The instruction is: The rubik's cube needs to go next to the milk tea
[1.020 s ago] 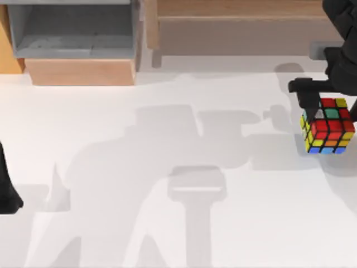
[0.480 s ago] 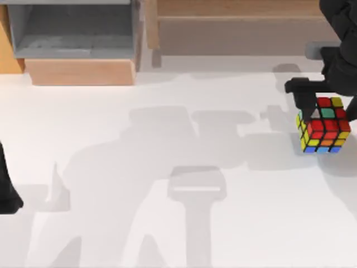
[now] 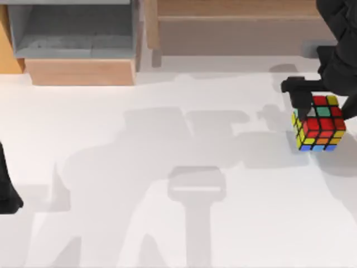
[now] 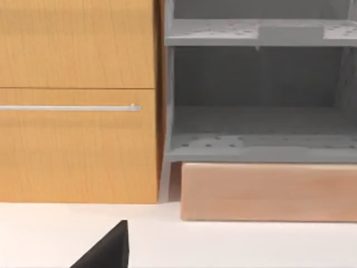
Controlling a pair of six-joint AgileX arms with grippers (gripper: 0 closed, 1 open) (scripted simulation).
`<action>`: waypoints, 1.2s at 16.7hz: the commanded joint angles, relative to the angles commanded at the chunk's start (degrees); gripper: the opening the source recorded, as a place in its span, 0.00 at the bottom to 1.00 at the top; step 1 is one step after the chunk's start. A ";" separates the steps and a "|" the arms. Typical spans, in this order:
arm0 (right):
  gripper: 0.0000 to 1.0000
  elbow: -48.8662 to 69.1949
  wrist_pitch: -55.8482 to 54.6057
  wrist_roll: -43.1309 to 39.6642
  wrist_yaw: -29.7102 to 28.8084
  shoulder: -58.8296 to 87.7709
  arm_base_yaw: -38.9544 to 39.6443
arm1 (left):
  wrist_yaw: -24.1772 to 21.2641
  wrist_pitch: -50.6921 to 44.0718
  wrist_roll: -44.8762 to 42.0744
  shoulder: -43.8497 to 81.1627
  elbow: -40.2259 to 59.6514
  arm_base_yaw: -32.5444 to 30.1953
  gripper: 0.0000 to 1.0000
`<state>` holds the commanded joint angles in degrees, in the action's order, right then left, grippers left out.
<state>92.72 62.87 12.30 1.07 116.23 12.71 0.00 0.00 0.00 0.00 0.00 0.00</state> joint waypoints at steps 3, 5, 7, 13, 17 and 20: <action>0.00 -0.14 -0.32 0.10 -0.27 0.57 -0.53 | 0.00 0.00 0.00 0.00 0.00 0.00 1.00; 0.00 -0.55 -0.38 0.10 -0.52 1.33 -1.03 | 0.00 0.00 0.00 0.00 0.00 0.00 1.00; 0.00 -1.39 -0.38 0.09 -0.67 2.33 -1.39 | 0.00 0.00 0.00 0.00 0.00 0.00 1.00; 0.15 -1.45 -0.38 0.09 -0.68 2.39 -1.41 | 0.00 0.00 0.00 0.00 0.00 0.00 1.00; 0.45 -1.45 -0.38 0.09 -0.68 2.39 -1.41 | 0.00 0.00 0.00 0.00 0.00 0.00 1.00; 0.68 -1.45 -0.38 0.09 -0.68 2.39 -1.41 | 0.00 0.00 0.00 0.00 0.00 0.00 1.00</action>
<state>91.27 62.50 12.38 0.39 118.61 11.30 0.00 0.00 0.00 0.00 0.00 0.00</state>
